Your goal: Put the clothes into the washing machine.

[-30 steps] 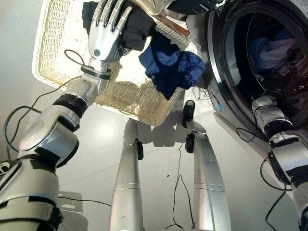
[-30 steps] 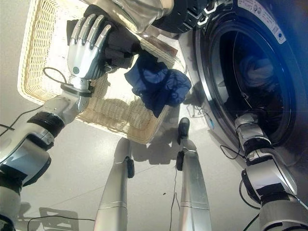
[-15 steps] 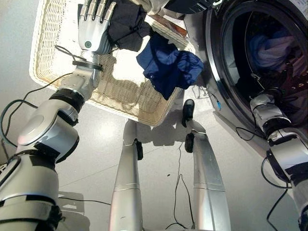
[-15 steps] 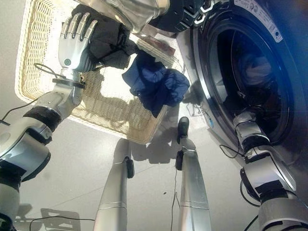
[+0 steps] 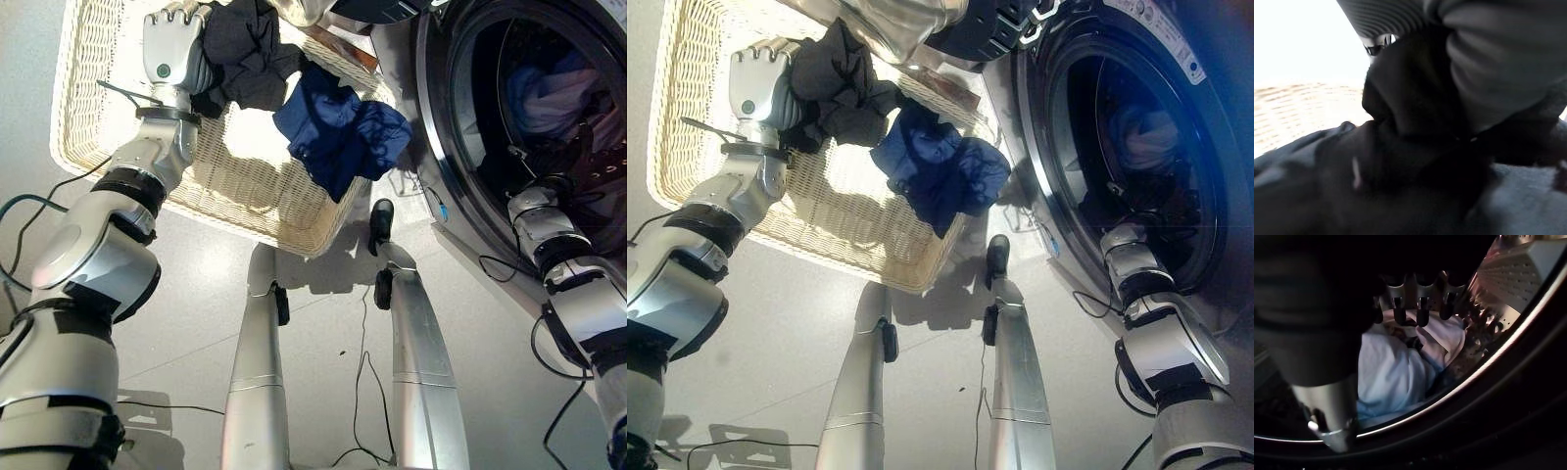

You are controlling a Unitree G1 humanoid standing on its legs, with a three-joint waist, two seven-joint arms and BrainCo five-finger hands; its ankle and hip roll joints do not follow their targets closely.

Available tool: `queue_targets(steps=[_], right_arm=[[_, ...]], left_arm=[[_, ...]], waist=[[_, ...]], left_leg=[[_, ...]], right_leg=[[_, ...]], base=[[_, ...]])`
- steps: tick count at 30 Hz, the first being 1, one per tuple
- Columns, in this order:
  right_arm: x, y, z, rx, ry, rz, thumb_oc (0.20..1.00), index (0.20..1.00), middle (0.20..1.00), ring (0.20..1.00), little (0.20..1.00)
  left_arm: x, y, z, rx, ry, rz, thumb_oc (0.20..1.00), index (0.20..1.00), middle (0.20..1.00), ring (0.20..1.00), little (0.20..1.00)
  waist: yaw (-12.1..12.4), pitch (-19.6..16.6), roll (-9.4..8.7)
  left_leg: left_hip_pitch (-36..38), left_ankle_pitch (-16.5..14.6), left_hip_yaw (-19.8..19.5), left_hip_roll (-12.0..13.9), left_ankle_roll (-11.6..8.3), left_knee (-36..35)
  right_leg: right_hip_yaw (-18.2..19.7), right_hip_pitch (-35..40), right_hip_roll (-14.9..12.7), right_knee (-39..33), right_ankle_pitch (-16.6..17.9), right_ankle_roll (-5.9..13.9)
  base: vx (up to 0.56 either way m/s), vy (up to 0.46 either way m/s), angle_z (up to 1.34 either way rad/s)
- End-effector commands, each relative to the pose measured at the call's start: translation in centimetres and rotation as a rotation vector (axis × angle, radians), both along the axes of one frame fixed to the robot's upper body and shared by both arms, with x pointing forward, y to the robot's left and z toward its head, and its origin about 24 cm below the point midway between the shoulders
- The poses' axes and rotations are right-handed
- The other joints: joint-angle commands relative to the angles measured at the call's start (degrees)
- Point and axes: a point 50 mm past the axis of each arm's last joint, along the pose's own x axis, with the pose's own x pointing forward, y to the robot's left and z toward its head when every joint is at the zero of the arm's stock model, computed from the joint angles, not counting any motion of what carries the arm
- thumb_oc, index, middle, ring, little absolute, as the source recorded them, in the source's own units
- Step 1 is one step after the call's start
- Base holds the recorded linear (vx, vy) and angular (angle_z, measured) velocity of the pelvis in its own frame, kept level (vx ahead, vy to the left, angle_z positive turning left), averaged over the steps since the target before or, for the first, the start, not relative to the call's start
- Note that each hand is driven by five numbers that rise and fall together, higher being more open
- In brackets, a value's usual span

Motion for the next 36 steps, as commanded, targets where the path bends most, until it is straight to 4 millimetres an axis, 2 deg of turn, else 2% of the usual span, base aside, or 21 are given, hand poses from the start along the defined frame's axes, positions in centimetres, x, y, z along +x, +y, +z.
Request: queue_targets(steps=[1,7,9,11,13,15,17,19,20,22,27,30,36], right_arm=[[-1.4,-2.9,1.6,-0.065,-0.021,-0.094,1.0,1.0,1.0,1.0,1.0],[-1.3,-2.8,1.7,-0.061,-0.028,-0.086,1.0,1.0,1.0,1.0,1.0],[-1.3,-2.7,1.7,-0.045,-0.046,-0.066,1.0,1.0,1.0,1.0,1.0],[-1.2,-2.5,1.5,0.018,-0.097,-0.008,1.0,1.0,1.0,1.0,1.0],[-1.0,-2.0,1.2,0.166,-0.193,0.092,1.0,1.0,1.0,1.0,1.0],[-0.7,-1.4,0.7,0.294,-0.268,0.209,1.0,1.0,1.0,1.0,1.0],[-0.7,-1.0,0.5,0.342,-0.31,0.258,1.0,1.0,1.0,1.0,1.0],[-0.6,0.5,0.4,0.428,-0.399,0.393,1.0,1.0,1.0,1.0,1.0],[-0.7,1.9,0.2,0.48,-0.47,0.511,1.0,1.0,1.0,1.0,1.0],[-1.1,4.0,0.1,0.528,-0.541,0.647,1.0,1.0,1.0,1.0,1.0],[-2.5,7.5,-0.1,0.605,-0.655,0.924,1.0,1.0,1.0,1.0,1.0],[-3.3,8.8,0.0,0.647,-0.701,1.044,1.0,1.0,1.0,1.0,1.0],[-4.7,11.3,0.7,0.668,-0.728,1.239,1.0,1.0,1.0,1.0,1.0]], left_arm=[[0.0,1.7,-0.9,-0.087,0.037,0.033,0.2,0.2,0.2,0.2,0.2],[0.1,1.7,-1.2,-0.126,0.044,0.014,0.2,0.2,0.2,0.2,0.2],[-0.1,1.8,-1.1,-0.188,0.013,-0.028,0.2,0.2,0.2,0.2,0.2],[-0.4,1.6,-0.9,-0.28,-0.036,-0.108,0.2,0.2,0.2,0.2,0.2],[-0.8,1.6,-0.8,-0.392,-0.095,-0.223,0.2,0.2,0.2,0.2,0.2],[-1.2,1.2,-1.5,-0.451,-0.125,-0.303,0.2,0.2,0.2,0.2,0.2],[-1.4,1.2,-1.9,-0.506,-0.144,-0.358,0.2,0.2,0.2,0.2,0.2],[-2.0,0.6,-2.9,-0.599,-0.179,-0.475,0.2,0.2,0.2,0.2,0.2],[-2.6,0.3,-3.9,-0.706,-0.2,-0.592,0.2,0.2,0.2,0.2,0.2],[-3.4,-0.3,-5.3,-0.814,-0.201,-0.734,0.2,0.2,0.2,0.2,0.2],[-5.4,-2.6,-7.8,-0.917,-0.172,-1.034,0.2,0.2,0.2,0.2,0.2],[-6.5,-3.7,-8.3,-0.922,-0.146,-1.181,0.2,0.2,0.2,0.2,0.2],[-8.4,-5.5,-7.5,-0.852,-0.091,-1.398,0.2,0.2,0.2,0.2,0.2]], waist=[[0.05,-0.92,-0.57],[0.16,-0.92,-0.57],[0.18,-0.92,-0.55],[0.25,-0.92,-0.6],[0.51,-0.92,-0.62],[0.76,-0.92,-0.65],[0.87,-0.92,-0.68],[1.16,-0.92,-0.76],[1.38,-0.92,-0.88],[1.47,-0.92,-1.01],[1.87,-0.92,-0.92],[1.98,-0.92,-0.63],[2.04,-0.92,-0.41]], left_leg=[[1.16,-10.97,2.66,-2.32,1.03,8.48],[1.17,-10.98,2.59,-2.33,1.08,8.47],[1.18,-10.94,2.55,-2.34,1.15,8.41],[1.18,-11.15,2.42,-2.41,1.21,8.59],[1.42,-11.34,2.14,-2.6,1.16,8.46],[1.81,-11.53,2.05,-2.78,1.1,8.26],[1.92,-11.53,1.95,-2.93,1.11,8.11],[2.01,-11.51,1.8,-3.19,1.15,7.91],[1.93,-11.59,1.56,-3.46,1.22,7.93],[2.12,-11.59,1.39,-3.72,1.35,7.81],[2.3,-11.39,1.17,-4.2,1.83,7.54],[2.7,-11.29,1.2,-4.42,2.23,7.53],[2.98,-10.79,1.2,-4.73,2.68,7.5]], right_leg=[[-2.36,6.28,5.13,-15.83,10.1,3.7],[-2.37,6.32,5.16,-15.89,10.12,3.65],[-2.34,6.31,5.17,-15.93,10.16,3.61],[-2.31,6.24,5.2,-15.72,10.01,3.58],[-2.41,6.49,5.13,-15.99,9.94,3.49],[-2.68,6.75,5.07,-16.09,9.87,3.49],[-2.76,6.77,5.05,-16.2,9.91,3.41],[-3.02,6.81,4.94,-16.35,9.97,3.35],[-3.23,6.73,4.91,-16.18,9.84,3.26],[-3.53,6.91,4.88,-16.11,9.74,3.12],[-3.85,7.23,4.91,-15.8,9.45,2.98],[-3.86,7.58,4.84,-15.42,9.35,2.96],[-4.0,8.02,4.49,-15.31,9.52,2.96]], base=[[0.0,0.0,0.0],[0.0,0.0,0.0],[0.0,-0.017,0.0],[0.01,-0.052,0.0],[0.01,-0.061,0.0],[0.01,-0.052,0.0],[0.0,-0.044,0.0],[0.0,-0.065,0.0],[-0.01,-0.063,0.0],[-0.02,-0.061,0.01],[-0.01,-0.016,0.01],[0.0,0.0,0.0],[0.0,0.0,0.0]])
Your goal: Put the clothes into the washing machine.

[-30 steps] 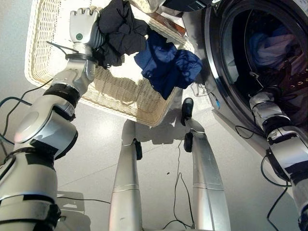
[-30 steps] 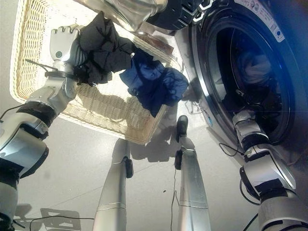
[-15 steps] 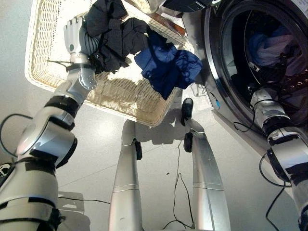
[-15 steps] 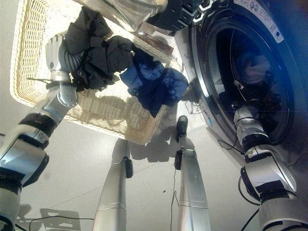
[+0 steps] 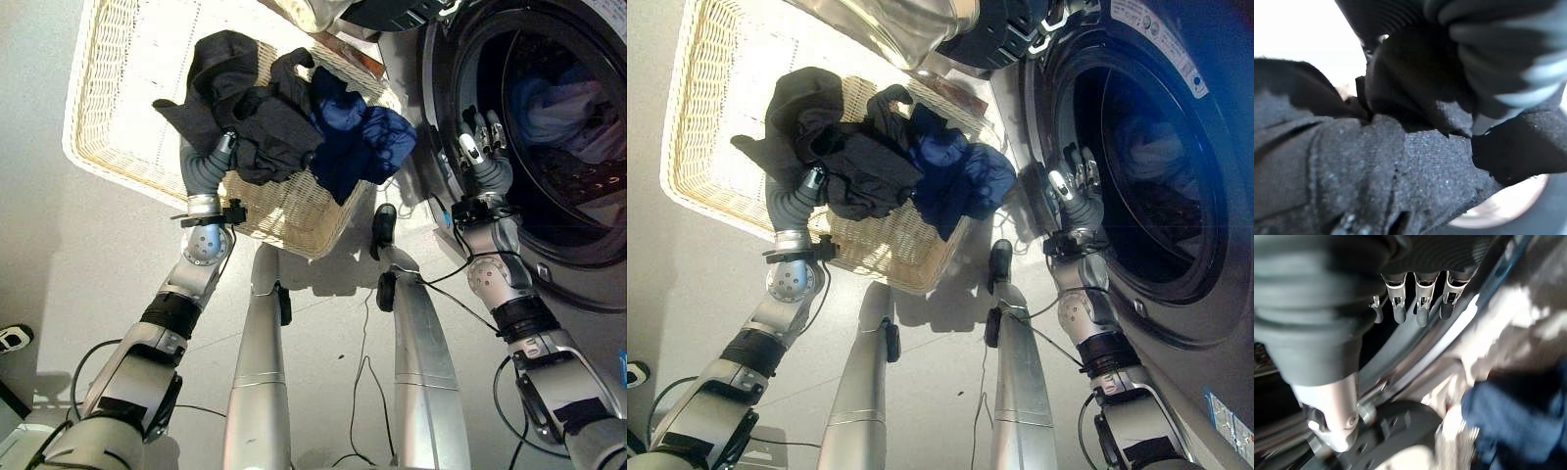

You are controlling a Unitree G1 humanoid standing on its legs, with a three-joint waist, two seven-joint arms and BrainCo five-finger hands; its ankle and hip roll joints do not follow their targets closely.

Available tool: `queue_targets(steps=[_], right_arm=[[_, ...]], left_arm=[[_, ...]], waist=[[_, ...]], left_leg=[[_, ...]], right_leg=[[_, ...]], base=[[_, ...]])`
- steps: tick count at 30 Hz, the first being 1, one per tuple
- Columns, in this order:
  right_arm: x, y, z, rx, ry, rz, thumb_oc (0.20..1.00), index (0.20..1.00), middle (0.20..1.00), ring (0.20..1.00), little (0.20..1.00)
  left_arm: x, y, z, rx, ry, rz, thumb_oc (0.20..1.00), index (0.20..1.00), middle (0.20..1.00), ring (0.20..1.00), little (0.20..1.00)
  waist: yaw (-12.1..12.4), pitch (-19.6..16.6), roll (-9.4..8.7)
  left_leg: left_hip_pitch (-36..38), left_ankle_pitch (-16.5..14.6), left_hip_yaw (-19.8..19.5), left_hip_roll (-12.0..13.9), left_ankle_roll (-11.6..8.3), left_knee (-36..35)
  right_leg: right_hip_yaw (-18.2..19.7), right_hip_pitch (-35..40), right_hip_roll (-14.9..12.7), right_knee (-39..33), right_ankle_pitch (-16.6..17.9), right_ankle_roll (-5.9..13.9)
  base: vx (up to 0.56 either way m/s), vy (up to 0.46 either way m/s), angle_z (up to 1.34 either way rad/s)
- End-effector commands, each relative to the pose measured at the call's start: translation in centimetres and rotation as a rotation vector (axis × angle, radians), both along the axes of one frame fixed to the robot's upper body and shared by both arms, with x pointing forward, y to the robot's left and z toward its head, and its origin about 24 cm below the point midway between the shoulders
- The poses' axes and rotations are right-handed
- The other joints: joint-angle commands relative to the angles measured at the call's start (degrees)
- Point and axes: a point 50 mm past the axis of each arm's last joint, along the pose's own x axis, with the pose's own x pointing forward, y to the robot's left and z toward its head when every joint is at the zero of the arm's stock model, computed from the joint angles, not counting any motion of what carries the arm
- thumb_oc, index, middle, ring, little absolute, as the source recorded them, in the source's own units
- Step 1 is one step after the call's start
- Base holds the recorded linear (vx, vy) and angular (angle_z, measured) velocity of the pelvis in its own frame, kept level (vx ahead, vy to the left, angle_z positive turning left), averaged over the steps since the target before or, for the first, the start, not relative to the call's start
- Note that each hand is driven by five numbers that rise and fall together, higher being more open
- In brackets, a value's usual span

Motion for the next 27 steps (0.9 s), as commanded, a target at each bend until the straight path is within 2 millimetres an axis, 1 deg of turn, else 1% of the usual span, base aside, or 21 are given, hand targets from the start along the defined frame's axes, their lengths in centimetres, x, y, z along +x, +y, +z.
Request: queue_targets(steps=[1,2,5,6,9,10,13,16,17,18,19,20,21,25,26,27], right_arm=[[-1.8,0.4,1.3,0.012,-0.133,0.088,1.0,1.0,1.0,1.0,1.0],[-2.4,1.2,1.5,-0.021,-0.159,0.128,1.0,1.0,1.0,1.0,1.0],[-3.2,2.7,1.7,-0.059,-0.19,0.218,1.0,1.0,1.0,1.0,1.0],[-3.3,2.9,1.7,-0.068,-0.195,0.23,1.0,1.0,1.0,1.0,1.0],[-3.9,4.7,1.9,-0.126,-0.211,0.354,1.0,1.0,1.0,1.0,1.0],[-4.1,5.7,2.0,-0.159,-0.215,0.42,1.0,1.0,1.0,1.0,1.0],[-4.5,7.2,2.0,-0.201,-0.202,0.532,1.0,1.0,1.0,1.0,1.0],[-4.8,8.8,1.8,-0.246,-0.177,0.642,1.0,1.0,1.0,1.0,1.0],[-4.8,8.9,1.8,-0.247,-0.176,0.648,1.0,1.0,1.0,1.0,1.0],[-4.9,9.6,1.7,-0.258,-0.16,0.695,1.0,1.0,1.0,1.0,1.0],[-4.9,9.8,1.7,-0.26,-0.159,0.703,1.0,1.0,1.0,1.0,1.0],[-4.9,10.5,1.7,-0.257,-0.148,0.742,1.0,1.0,1.0,1.0,1.0],[-4.9,10.7,1.7,-0.26,-0.145,0.759,1.0,1.0,1.0,1.0,1.0],[-5.4,12.6,2.0,-0.278,-0.161,0.863,1.0,1.0,1.0,1.0,1.0],[-5.4,12.7,2.1,-0.275,-0.162,0.875,1.0,1.0,1.0,1.0,1.0],[-5.7,13.4,2.2,-0.272,-0.175,0.925,1.0,1.0,1.0,1.0,1.0]], left_arm=[[-2.2,-1.6,3.6,0.0,-0.242,-0.164,0.2,0.2,0.2,0.2,0.2],[-2.9,-2.4,3.9,0.026,-0.267,-0.207,0.2,0.2,0.2,0.2,0.2],[-3.9,-3.4,4.3,0.053,-0.301,-0.277,0.2,0.2,0.2,0.2,0.2],[-4.0,-3.5,4.3,0.057,-0.306,-0.287,0.2,0.2,0.2,0.2,0.2],[-4.8,-4.5,4.9,0.088,-0.334,-0.35,0.2,0.2,0.2,0.2,0.2],[-5.3,-5.1,5.1,0.109,-0.349,-0.381,0.2,0.2,0.2,0.2,0.2],[-6.0,-6.2,5.2,0.132,-0.361,-0.439,0.2,0.2,0.2,0.2,0.2],[-6.3,-7.1,5.3,0.155,-0.364,-0.49,0.2,0.2,0.2,0.2,0.2],[-6.4,-7.2,5.3,0.158,-0.364,-0.493,0.2,0.2,0.2,0.2,0.2],[-6.4,-7.5,5.3,0.171,-0.36,-0.511,0.2,0.2,0.2,0.2,0.2],[-6.5,-7.6,5.3,0.172,-0.36,-0.518,0.2,0.2,0.2,0.2,0.2],[-6.6,-8.0,5.4,0.176,-0.356,-0.539,0.2,0.2,0.2,0.2,0.2],[-6.6,-8.2,5.4,0.178,-0.355,-0.546,0.2,0.2,0.2,0.2,0.2],[-6.9,-9.2,5.6,0.189,-0.359,-0.6,0.2,0.2,0.2,0.2,0.2],[-6.9,-9.3,5.6,0.191,-0.359,-0.602,0.2,0.2,0.2,0.2,0.2],[-7.0,-9.7,5.7,0.202,-0.358,-0.6,0.2,0.2,0.2,0.2,0.2]], waist=[[0.44,-0.93,-0.4],[0.38,-0.93,-0.39],[0.39,-0.93,-0.4],[0.39,-0.93,-0.39],[0.37,-0.93,-0.32],[0.48,-0.93,-0.26],[0.55,-0.93,-0.3],[0.65,-0.93,-0.34],[0.67,-0.93,-0.34],[0.83,-0.93,-0.32],[0.86,-0.93,-0.32],[1.0,-0.93,-0.21],[1.04,-0.93,-0.16],[1.39,-0.93,0.1],[1.45,-0.93,0.13],[1.59,-0.93,0.22]], left_leg=[[1.9,-10.02,1.94,-5.04,3.38,7.65],[1.86,-9.81,1.96,-5.18,3.58,7.72],[2.13,-9.5,2.03,-5.45,3.77,7.63],[2.19,-9.46,2.04,-5.48,3.8,7.59],[2.03,-9.27,1.94,-5.73,3.95,7.89],[1.91,-9.14,1.9,-5.9,4.02,8.05],[1.89,-8.96,1.8,-6.18,4.03,8.34],[1.97,-8.74,1.89,-6.28,4.04,8.39],[1.95,-8.73,1.89,-6.28,4.03,8.43],[1.94,-8.65,1.78,-6.33,4.01,8.57],[1.93,-8.62,1.77,-6.33,4.0,8.58],[1.82,-8.51,1.71,-6.37,3.99,8.66],[1.8,-8.51,1.7,-6.4,4.01,8.74],[1.53,-8.31,1.67,-6.66,4.07,9.09],[1.53,-8.27,1.66,-6.7,4.07,9.08],[1.4,-8.22,1.62,-6.8,4.06,9.23]], right_leg=[[-3.5,7.28,4.28,-16.44,10.95,3.16],[-3.47,7.19,4.27,-16.34,11.15,3.2],[-3.6,7.6,4.11,-16.63,11.41,3.28],[-3.63,7.67,4.07,-16.7,11.44,3.3],[-3.78,7.51,3.78,-16.53,11.66,3.39],[-3.89,7.43,3.65,-16.52,11.78,3.41],[-3.99,7.6,3.53,-16.71,12.03,3.46],[-4.19,7.77,3.5,-16.88,12.2,3.46],[-4.2,7.77,3.47,-16.88,12.2,3.46],[-4.29,7.81,3.37,-16.89,12.31,3.46],[-4.33,7.84,3.35,-16.94,12.33,3.45],[-4.36,7.78,3.32,-16.91,12.4,3.43],[-4.4,7.76,3.27,-16.87,12.41,3.44],[-4.59,7.6,3.14,-16.99,12.68,3.41],[-4.63,7.62,3.13,-17.02,12.69,3.4],[-4.75,7.6,3.07,-17.01,12.68,3.37]], base=[[0.0,0.0,0.0],[0.0,0.0,0.0],[0.0,-0.012,0.02],[0.0,0.0,0.0],[0.0,0.0,0.0],[0.0,0.0,0.0],[0.0,0.0,0.0],[0.0,0.0,0.0],[0.0,0.0,0.0],[0.0,0.0,0.0],[0.0,0.0,0.0],[0.01,-0.011,0.03],[0.01,-0.013,0.04],[0.0,-0.002,0.01],[0.01,-0.014,0.03],[0.0,0.0,0.0]])
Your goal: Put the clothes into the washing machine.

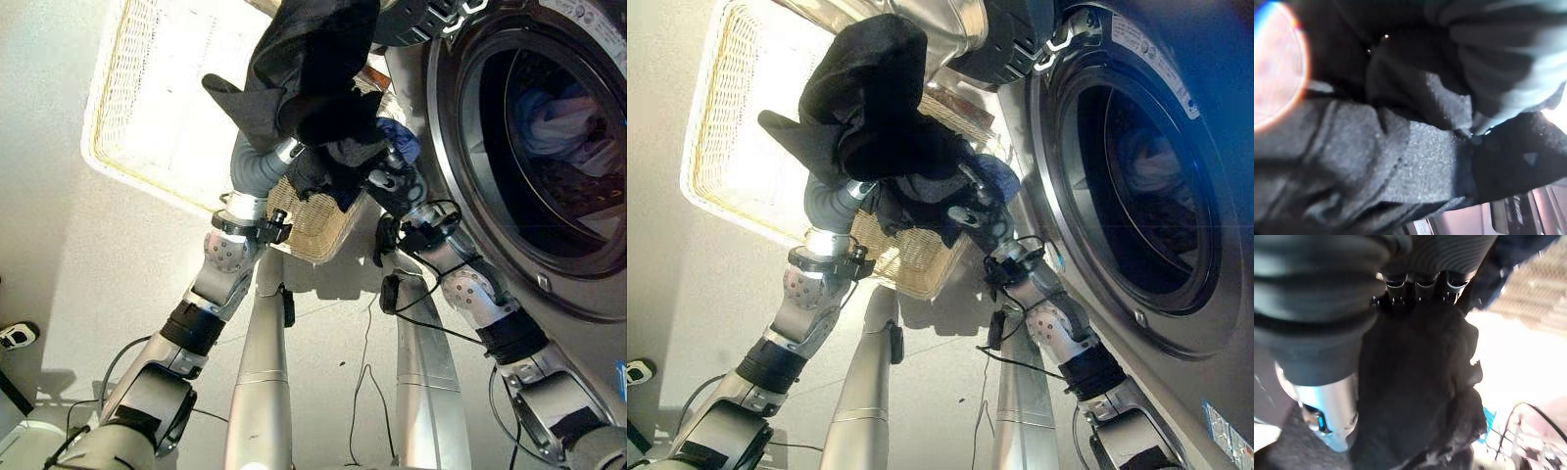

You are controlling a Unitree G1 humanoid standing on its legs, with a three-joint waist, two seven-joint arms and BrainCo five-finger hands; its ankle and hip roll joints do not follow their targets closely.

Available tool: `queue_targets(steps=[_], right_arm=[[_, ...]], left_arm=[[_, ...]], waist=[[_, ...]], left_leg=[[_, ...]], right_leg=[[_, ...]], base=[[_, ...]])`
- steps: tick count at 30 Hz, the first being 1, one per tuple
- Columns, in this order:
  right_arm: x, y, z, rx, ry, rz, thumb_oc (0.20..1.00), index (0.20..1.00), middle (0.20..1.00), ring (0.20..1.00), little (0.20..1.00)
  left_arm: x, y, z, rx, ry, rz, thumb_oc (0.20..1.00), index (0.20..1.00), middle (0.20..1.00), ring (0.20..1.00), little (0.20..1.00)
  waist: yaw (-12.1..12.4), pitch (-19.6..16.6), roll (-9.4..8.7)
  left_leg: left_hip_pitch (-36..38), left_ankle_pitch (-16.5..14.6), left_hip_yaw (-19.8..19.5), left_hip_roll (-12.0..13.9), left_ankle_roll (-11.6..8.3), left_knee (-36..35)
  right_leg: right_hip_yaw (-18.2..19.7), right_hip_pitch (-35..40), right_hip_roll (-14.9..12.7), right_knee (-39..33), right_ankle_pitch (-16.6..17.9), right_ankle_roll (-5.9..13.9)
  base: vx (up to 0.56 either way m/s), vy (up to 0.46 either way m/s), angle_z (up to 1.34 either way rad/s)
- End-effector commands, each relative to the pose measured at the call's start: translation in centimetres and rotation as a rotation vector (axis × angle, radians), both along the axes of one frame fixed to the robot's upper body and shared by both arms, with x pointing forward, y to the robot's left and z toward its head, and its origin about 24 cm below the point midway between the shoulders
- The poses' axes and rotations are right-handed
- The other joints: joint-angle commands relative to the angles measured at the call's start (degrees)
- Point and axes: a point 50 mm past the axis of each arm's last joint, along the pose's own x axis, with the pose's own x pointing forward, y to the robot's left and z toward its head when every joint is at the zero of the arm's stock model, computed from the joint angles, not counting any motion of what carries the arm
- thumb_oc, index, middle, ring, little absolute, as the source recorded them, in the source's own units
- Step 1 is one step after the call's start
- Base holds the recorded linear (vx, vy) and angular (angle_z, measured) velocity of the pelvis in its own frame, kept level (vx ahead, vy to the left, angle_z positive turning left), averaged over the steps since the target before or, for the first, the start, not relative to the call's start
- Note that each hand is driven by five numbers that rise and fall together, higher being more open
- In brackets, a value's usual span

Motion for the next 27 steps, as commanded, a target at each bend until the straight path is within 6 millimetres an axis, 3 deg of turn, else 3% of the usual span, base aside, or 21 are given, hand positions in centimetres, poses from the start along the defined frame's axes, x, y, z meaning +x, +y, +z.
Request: queue_targets(steps=[1,10,20,21,22,23,27], right_arm=[[-2.6,3.0,2.1,0.068,-0.101,0.248,1.0,1.0,1.0,1.0,1.0],[-3.8,4.9,2.9,0.129,-0.086,0.462,1.0,1.0,1.0,1.0,1.0],[-4.4,5.5,3.2,0.151,-0.119,0.503,1.0,1.0,1.0,1.0,1.0],[-4.5,5.6,3.2,0.156,-0.117,0.508,0.903,0.903,0.903,0.903,0.903],[-4.5,5.7,3.3,0.166,-0.118,0.51,0.423,0.423,0.423,0.423,0.423],[-4.5,5.7,3.4,0.171,-0.119,0.511,0.2,0.2,0.2,0.2,0.2],[-4.6,5.6,3.5,0.211,-0.114,0.517,0.2,0.2,0.2,0.2,0.2]], left_arm=[[-2.6,-2.6,2.7,0.006,-0.179,-0.125,0.2,0.2,0.2,0.2,0.2],[-1.8,-3.1,2.7,0.038,-0.104,-0.143,0.2,0.2,0.2,0.2,0.2],[-1.9,-4.0,2.2,0.063,-0.059,-0.234,0.2,0.2,0.2,0.2,0.2],[-1.9,-4.1,2.2,0.062,-0.054,-0.246,0.2,0.2,0.2,0.2,0.2],[-2.0,-4.2,2.1,0.067,-0.055,-0.252,0.2,0.2,0.2,0.2,0.2],[-2.0,-4.3,2.1,0.068,-0.053,-0.258,0.2,0.2,0.2,0.2,0.2],[-2.2,-4.5,1.9,0.07,-0.041,-0.288,0.2,0.2,0.2,0.2,0.2]], waist=[[0.04,-0.95,0.22],[0.55,-0.95,0.5],[0.59,-0.95,0.52],[0.61,-0.95,0.52],[0.65,-0.95,0.52],[0.65,-0.95,0.53],[0.69,-0.95,0.62]], left_leg=[[-0.64,-7.67,1.77,-6.51,4.49,8.61],[-0.87,-7.51,1.56,-6.92,4.67,9.35],[-1.22,-7.34,1.61,-7.17,4.83,9.71],[-1.2,-7.36,1.66,-7.17,4.86,9.73],[-1.23,-7.36,1.71,-7.22,4.88,9.77],[-1.32,-7.35,1.76,-7.26,4.88,9.88],[-1.47,-7.22,1.67,-7.46,5.0,9.93]], right_leg=[[-4.75,6.29,3.49,-19.4,14.47,3.59],[-5.24,6.24,3.08,-19.19,14.87,3.67],[-5.4,5.84,3.18,-19.08,15.32,3.64],[-5.48,5.87,3.14,-19.09,15.3,3.63],[-5.57,5.86,3.11,-19.12,15.31,3.64],[-5.62,5.85,3.1,-19.17,15.35,3.61],[-5.74,5.68,2.97,-19.24,15.63,3.61]], base=[[0.0,0.0,0.0],[0.0,0.0,0.0],[0.01,-0.004,0.02],[0.0,0.0,0.0],[0.0,0.0,0.0],[0.0,0.0,0.0],[0.0,0.0,0.0]])
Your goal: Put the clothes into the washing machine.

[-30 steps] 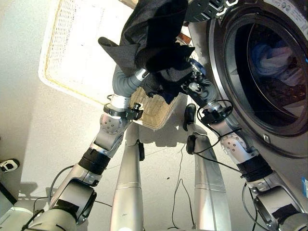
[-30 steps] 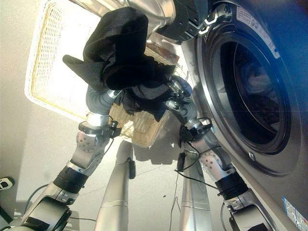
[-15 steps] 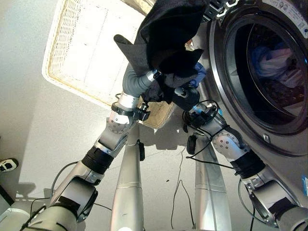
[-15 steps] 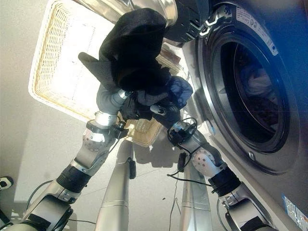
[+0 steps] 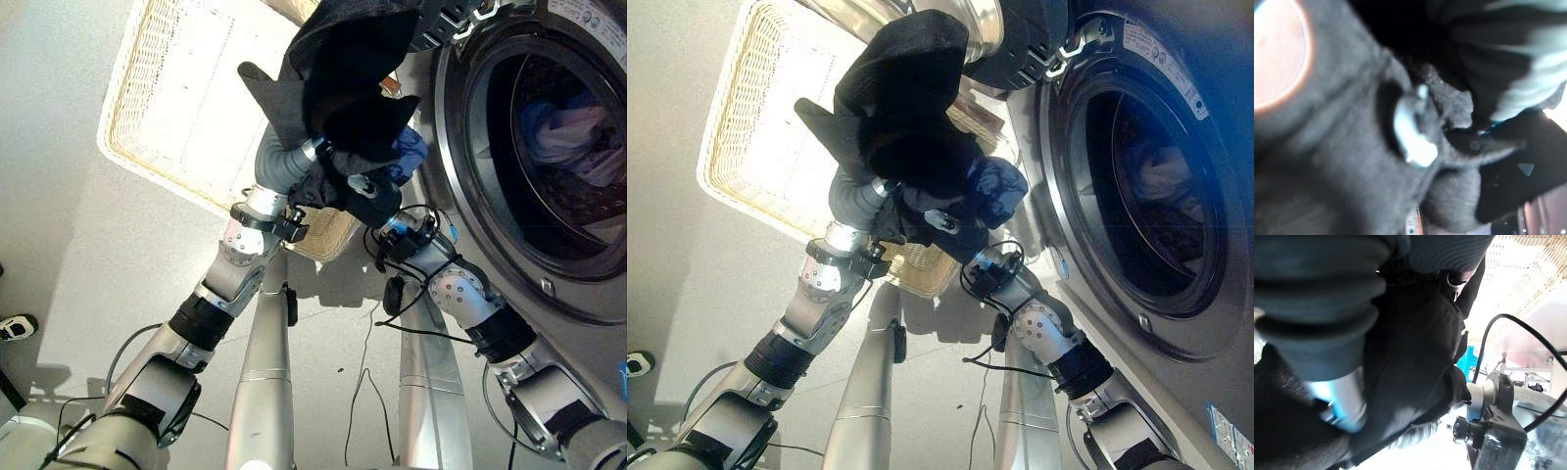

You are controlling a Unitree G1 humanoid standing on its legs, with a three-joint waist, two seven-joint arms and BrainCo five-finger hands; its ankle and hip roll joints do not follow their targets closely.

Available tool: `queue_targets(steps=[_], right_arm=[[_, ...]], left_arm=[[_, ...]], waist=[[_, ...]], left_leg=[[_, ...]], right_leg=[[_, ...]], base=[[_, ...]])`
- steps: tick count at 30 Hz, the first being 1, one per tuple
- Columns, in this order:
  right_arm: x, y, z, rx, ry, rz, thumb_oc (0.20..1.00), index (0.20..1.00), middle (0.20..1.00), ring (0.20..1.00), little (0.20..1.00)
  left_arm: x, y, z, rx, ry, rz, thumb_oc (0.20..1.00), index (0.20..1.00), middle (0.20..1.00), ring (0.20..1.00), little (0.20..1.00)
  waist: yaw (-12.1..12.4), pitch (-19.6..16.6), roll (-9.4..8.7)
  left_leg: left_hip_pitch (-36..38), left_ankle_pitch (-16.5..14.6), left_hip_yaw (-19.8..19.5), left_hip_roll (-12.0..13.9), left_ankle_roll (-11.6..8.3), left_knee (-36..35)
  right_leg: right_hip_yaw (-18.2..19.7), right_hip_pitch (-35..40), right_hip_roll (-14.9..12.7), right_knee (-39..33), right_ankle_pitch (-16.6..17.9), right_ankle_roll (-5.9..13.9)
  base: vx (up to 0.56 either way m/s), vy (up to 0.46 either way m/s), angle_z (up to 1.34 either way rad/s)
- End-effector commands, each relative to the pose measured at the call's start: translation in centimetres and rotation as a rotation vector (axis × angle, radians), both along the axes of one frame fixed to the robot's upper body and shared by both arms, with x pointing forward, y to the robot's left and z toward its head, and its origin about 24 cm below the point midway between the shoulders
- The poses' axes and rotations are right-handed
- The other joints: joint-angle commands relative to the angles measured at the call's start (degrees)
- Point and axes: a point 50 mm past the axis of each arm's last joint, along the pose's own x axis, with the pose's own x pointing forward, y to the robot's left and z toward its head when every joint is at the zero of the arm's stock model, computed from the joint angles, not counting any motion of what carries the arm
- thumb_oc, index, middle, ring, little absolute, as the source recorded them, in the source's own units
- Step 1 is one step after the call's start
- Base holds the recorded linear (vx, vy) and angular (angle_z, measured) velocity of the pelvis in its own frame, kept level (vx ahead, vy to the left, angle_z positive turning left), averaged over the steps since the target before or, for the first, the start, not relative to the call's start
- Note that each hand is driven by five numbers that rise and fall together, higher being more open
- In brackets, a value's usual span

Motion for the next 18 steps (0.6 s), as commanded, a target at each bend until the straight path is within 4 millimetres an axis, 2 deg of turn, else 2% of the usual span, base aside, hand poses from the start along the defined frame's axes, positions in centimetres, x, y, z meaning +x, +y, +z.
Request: queue_targets(steps=[1,3,5,6,8,9,10,12,13,14,16,17,18], right_arm=[[-3.8,3.4,3.9,0.154,-0.19,0.252,0.2,0.2,0.2,0.2,0.2],[-3.7,3.4,4.0,0.152,-0.2,0.224,0.2,0.2,0.2,0.2,0.2],[-3.6,3.3,3.6,0.155,-0.182,0.198,0.2,0.2,0.2,0.2,0.2],[-3.5,3.2,4.0,0.152,-0.198,0.18,0.2,0.2,0.2,0.2,0.2],[-3.5,3.1,3.6,0.156,-0.172,0.162,0.2,0.2,0.2,0.2,0.2],[-3.4,3.0,4.0,0.158,-0.183,0.15,0.2,0.2,0.2,0.2,0.2],[-3.3,2.9,3.7,0.161,-0.167,0.139,0.2,0.2,0.2,0.2,0.2],[-3.2,2.7,3.6,0.167,-0.154,0.126,0.2,0.2,0.2,0.2,0.2],[-3.2,2.7,4.0,0.169,-0.167,0.125,0.2,0.2,0.2,0.2,0.2],[-3.1,2.6,4.0,0.173,-0.165,0.121,0.2,0.2,0.2,0.2,0.2],[-3.1,2.6,3.6,0.183,-0.145,0.123,0.2,0.2,0.2,0.2,0.2],[-3.1,2.5,4.0,0.187,-0.161,0.124,0.2,0.2,0.2,0.2,0.2],[-3.1,2.5,4.0,0.188,-0.164,0.12,0.2,0.2,0.2,0.2,0.2]], left_arm=[[-2.1,-2.5,1.2,0.022,-0.09,-0.156,0.2,0.2,0.2,0.2,0.2],[-2.2,-2.7,1.1,0.021,-0.087,-0.169,0.2,0.2,0.2,0.2,0.2],[-2.4,-2.8,0.7,0.014,-0.075,-0.185,0.2,0.2,0.2,0.2,0.2],[-2.5,-2.9,1.1,0.015,-0.094,-0.191,0.2,0.2,0.2,0.2,0.2],[-2.7,-3.0,0.7,0.012,-0.088,-0.207,0.2,0.2,0.2,0.2,0.2],[-2.9,-3.0,1.0,0.015,-0.11,-0.214,0.2,0.2,0.2,0.2,0.2],[-3.0,-3.1,0.7,0.015,-0.105,-0.218,0.2,0.2,0.2,0.2,0.2],[-3.1,-3.1,0.6,0.014,-0.104,-0.226,0.2,0.2,0.2,0.2,0.2],[-3.2,-3.2,1.0,0.016,-0.122,-0.228,0.2,0.2,0.2,0.2,0.2],[-3.3,-3.2,1.0,0.016,-0.122,-0.232,0.2,0.2,0.2,0.2,0.2],[-3.3,-3.3,0.8,0.015,-0.113,-0.23,0.2,0.2,0.2,0.2,0.2],[-3.4,-3.2,1.1,0.016,-0.132,-0.225,0.2,0.2,0.2,0.2,0.2],[-3.4,-3.3,1.2,0.016,-0.137,-0.209,0.2,0.2,0.2,0.2,0.2]], waist=[[-0.65,-0.98,0.54],[-0.64,-0.98,0.57],[-0.54,-0.98,0.63],[-0.69,-0.98,0.59],[-0.64,-0.98,0.6],[-0.76,-0.98,0.54],[-0.67,-0.98,0.57],[-0.62,-0.98,0.54],[-0.73,-0.98,0.47],[-0.73,-0.98,0.42],[-0.6,-0.98,0.46],[-0.73,-0.98,0.42],[-0.72,-0.98,0.42]], left_leg=[[-1.45,-6.75,2.98,-7.07,5.19,8.83],[-1.49,-6.7,3.05,-7.03,5.19,8.88],[0.25,-8.59,2.92,-6.86,5.02,9.39],[-1.45,-6.7,3.26,-6.92,5.19,8.94],[0.21,-8.45,3.06,-6.77,5.09,9.26],[-1.52,-6.55,3.36,-6.89,5.29,8.8],[-0.09,-7.94,3.08,-6.81,5.18,8.97],[0.35,-8.38,3.02,-6.82,5.22,9.08],[-1.41,-6.54,3.31,-6.93,5.41,8.76],[-1.4,-6.59,3.28,-6.95,5.44,8.82],[0.27,-8.39,2.96,-6.91,5.27,9.21],[-1.5,-6.52,3.22,-7.03,5.45,8.86],[-1.48,-6.52,3.17,-7.05,5.42,8.89]], right_leg=[[-4.94,5.2,3.39,-20.09,16.04,3.89],[-4.95,5.13,3.34,-19.96,16.06,3.9],[-4.49,6.71,3.55,-19.16,14.18,4.38],[-4.93,5.19,3.36,-19.85,15.99,3.92],[-4.41,6.52,3.67,-19.03,14.25,4.34],[-4.84,5.01,3.52,-19.8,16.09,3.85],[-4.45,6.26,3.71,-19.3,14.68,4.24],[-4.41,6.64,3.76,-19.1,14.31,4.32],[-4.87,5.06,3.55,-19.71,16.14,3.84],[-4.88,5.09,3.53,-19.7,16.11,3.83],[-4.47,6.59,3.71,-18.97,14.3,4.31],[-4.94,5.03,3.49,-19.65,16.16,3.84],[-4.92,5.07,3.5,-19.62,16.14,3.86]], base=[[0.0,0.0,0.0],[0.02,0.006,0.01],[0.03,0.015,0.03],[0.0,0.0,0.0],[0.0,0.0,0.0],[0.0,0.0,0.0],[0.0,0.0,0.0],[0.0,-0.007,0.0],[-0.05,-0.006,0.0],[0.0,0.0,0.0],[0.02,-0.008,0.0],[-0.04,-0.008,0.0],[0.0,0.0,0.0]])
